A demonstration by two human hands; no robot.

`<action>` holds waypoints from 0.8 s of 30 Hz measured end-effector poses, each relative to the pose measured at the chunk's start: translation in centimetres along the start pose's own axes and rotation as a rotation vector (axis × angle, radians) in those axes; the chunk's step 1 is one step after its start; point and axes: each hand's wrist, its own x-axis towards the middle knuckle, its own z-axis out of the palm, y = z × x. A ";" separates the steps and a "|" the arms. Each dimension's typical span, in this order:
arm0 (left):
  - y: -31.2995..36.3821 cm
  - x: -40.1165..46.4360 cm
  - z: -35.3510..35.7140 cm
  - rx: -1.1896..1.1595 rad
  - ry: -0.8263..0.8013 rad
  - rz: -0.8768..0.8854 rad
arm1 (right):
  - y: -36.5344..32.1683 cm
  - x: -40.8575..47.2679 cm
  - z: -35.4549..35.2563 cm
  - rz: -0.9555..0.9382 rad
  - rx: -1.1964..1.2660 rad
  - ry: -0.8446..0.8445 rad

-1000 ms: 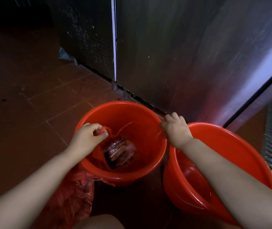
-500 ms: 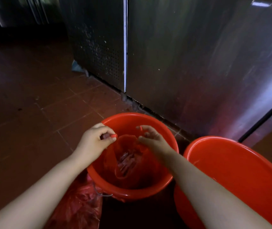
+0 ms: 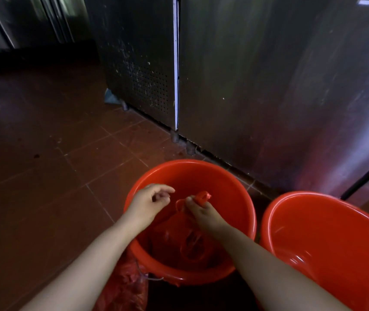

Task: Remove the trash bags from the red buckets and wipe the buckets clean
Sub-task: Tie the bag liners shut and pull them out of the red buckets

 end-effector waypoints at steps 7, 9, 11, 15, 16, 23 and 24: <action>0.3 0.7 2.2 0.238 -0.162 0.048 | -0.3 -0.2 -0.7 0.051 -0.042 -0.079; 0.3 0.5 2.5 0.302 -0.179 0.073 | -0.4 -0.3 -1.0 0.059 -0.002 -0.052; 0.3 0.0 2.9 0.284 -0.144 0.097 | -0.6 -0.4 -1.5 0.065 0.089 -0.069; 1.0 -1.5 2.9 0.190 -0.294 0.058 | -1.2 -0.9 -2.5 0.085 0.135 -0.067; 1.1 -1.7 2.8 0.196 -0.386 0.033 | -1.3 -0.9 -2.7 0.067 0.068 -0.045; -0.3 -0.1 3.6 0.086 -0.336 -0.099 | -1.7 -0.7 -3.4 -0.330 -0.692 -0.134; -0.4 -0.1 4.2 0.005 -0.392 -0.185 | -1.5 -0.6 -3.5 -0.426 -0.805 -0.135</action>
